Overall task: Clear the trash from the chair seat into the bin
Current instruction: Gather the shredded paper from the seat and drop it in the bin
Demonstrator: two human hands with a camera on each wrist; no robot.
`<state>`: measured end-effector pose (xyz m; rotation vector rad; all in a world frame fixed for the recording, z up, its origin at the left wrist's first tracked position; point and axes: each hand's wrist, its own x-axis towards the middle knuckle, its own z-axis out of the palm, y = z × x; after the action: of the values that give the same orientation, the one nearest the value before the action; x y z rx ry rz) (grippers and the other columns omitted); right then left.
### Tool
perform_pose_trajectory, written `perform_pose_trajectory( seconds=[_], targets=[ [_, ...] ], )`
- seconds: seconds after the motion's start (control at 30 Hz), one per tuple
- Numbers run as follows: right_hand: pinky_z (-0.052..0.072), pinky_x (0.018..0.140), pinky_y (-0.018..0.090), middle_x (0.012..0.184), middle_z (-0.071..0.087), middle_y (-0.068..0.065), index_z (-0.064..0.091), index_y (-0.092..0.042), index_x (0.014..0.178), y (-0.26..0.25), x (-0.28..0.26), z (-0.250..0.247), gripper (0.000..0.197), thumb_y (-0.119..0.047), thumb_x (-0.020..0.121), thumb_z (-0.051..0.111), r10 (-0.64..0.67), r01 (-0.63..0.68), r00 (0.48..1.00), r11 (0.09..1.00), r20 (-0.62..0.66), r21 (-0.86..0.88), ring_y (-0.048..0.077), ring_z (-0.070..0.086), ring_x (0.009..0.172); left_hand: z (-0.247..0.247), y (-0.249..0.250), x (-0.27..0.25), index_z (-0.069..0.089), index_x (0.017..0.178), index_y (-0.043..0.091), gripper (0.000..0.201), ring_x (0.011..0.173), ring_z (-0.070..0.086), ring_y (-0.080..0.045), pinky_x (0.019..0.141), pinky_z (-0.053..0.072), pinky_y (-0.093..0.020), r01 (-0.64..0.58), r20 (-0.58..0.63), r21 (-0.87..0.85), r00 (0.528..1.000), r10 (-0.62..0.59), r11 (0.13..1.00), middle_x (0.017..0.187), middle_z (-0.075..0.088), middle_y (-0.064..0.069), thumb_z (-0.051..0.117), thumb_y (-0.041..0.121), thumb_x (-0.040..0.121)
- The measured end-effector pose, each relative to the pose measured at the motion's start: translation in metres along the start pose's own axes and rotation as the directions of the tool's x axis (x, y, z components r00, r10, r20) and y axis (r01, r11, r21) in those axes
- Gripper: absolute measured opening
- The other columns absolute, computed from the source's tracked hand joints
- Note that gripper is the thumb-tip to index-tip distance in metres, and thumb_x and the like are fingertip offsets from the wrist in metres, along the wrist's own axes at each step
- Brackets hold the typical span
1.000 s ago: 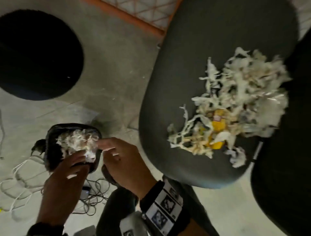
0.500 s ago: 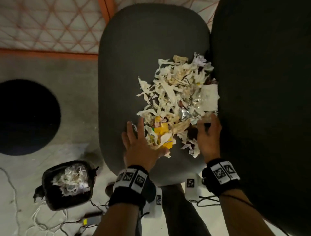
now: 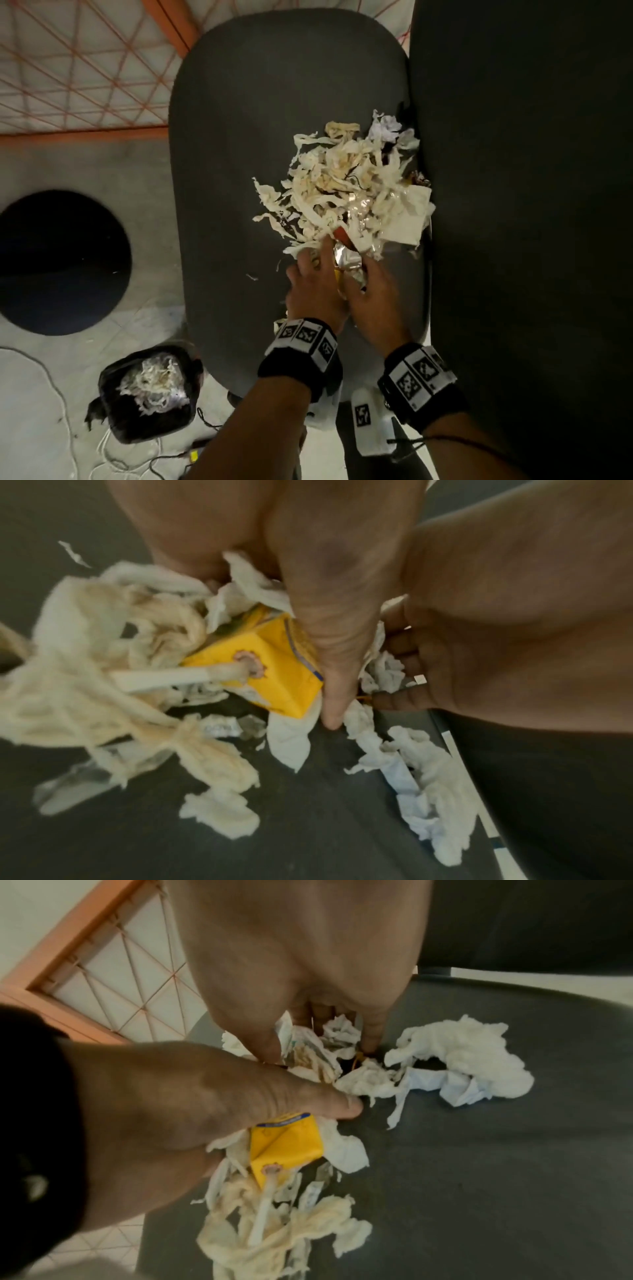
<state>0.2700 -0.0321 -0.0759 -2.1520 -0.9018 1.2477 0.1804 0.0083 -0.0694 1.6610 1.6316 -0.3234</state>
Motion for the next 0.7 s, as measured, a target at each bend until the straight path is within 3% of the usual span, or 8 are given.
perform_pose_trajectory(
  seconds=[0.1,0.2,0.33,0.43,0.5,0.6,0.7],
  targets=[
    [0.052,0.097,0.045,0.116,0.067,-0.002,0.056,-0.031,0.121,-0.009,0.010,0.002,0.033,-0.043,0.090,0.051,0.146,-0.151,0.988,0.981,0.047,0.120,0.017,0.063,0.110,-0.006,0.000,0.007,0.020,0.146,0.027,0.079,0.128,0.036,-0.035,0.088,0.052,-0.050,-0.047,0.004,-0.027,0.999,0.047,0.999,0.144,0.026,-0.009,0.065,0.038,0.082],
    [0.056,0.090,0.045,0.106,0.071,0.003,0.061,-0.026,0.113,-0.023,0.019,-0.004,0.023,-0.038,0.094,0.056,0.282,-0.299,0.954,0.908,0.099,0.294,0.023,0.068,0.102,-0.008,-0.001,0.009,0.029,0.140,0.024,0.084,0.123,0.044,-0.035,0.090,0.052,-0.048,-0.083,0.023,-0.076,0.996,0.085,0.994,0.139,0.035,-0.009,0.076,0.038,0.072],
    [0.059,0.083,0.042,0.108,0.072,0.015,0.059,-0.015,0.114,-0.030,0.021,-0.013,0.029,-0.034,0.093,0.059,0.399,-0.440,0.896,0.754,0.192,0.488,0.027,0.072,0.095,-0.011,0.005,0.001,0.039,0.132,0.025,0.067,0.112,0.051,-0.032,0.082,0.052,-0.045,-0.181,-0.015,-0.122,0.983,0.181,0.976,0.127,0.044,-0.004,0.072,0.034,0.074],
    [0.059,0.073,0.033,0.115,0.071,0.021,0.057,-0.004,0.126,-0.035,0.018,-0.025,0.046,-0.031,0.089,0.056,0.402,-0.511,0.858,0.602,0.321,0.613,0.030,0.072,0.097,-0.016,0.009,-0.007,0.042,0.127,0.024,0.064,0.108,0.050,-0.028,0.082,0.051,-0.043,-0.259,-0.044,-0.184,0.966,0.255,0.948,0.122,0.045,-0.002,0.072,0.036,0.071],
    [0.059,0.069,0.029,0.104,0.074,0.017,0.062,-0.004,0.124,-0.043,0.012,-0.039,0.041,-0.027,0.092,0.049,0.342,-0.524,0.851,0.498,0.399,0.691,0.024,0.073,0.088,-0.021,0.011,-0.013,0.044,0.125,0.024,0.063,0.105,0.051,-0.027,0.082,0.051,-0.041,-0.368,-0.118,-0.199,0.929,0.350,0.908,0.121,0.047,-0.002,0.073,0.036,0.070],
    [0.056,0.073,0.030,0.092,0.074,0.011,0.068,-0.008,0.109,-0.051,0.005,-0.053,0.035,-0.022,0.090,0.043,0.238,-0.504,0.864,0.410,0.444,0.760,0.021,0.071,0.085,-0.032,0.013,-0.026,0.045,0.120,0.025,0.064,0.101,0.051,-0.024,0.080,0.049,-0.033,-0.500,-0.245,-0.217,0.859,0.449,0.839,0.117,0.048,-0.001,0.078,0.032,0.066],
    [0.048,0.094,0.037,0.108,0.070,0.016,0.066,-0.005,0.118,-0.059,0.001,-0.058,0.044,-0.020,0.083,0.042,0.244,-0.494,0.869,0.402,0.430,0.771,0.027,0.065,0.101,-0.039,0.015,-0.037,0.043,0.116,0.029,0.060,0.102,0.050,-0.022,0.074,0.053,-0.037,-0.532,-0.288,-0.228,0.837,0.466,0.815,0.116,0.045,0.002,0.077,0.025,0.067]
  ],
)
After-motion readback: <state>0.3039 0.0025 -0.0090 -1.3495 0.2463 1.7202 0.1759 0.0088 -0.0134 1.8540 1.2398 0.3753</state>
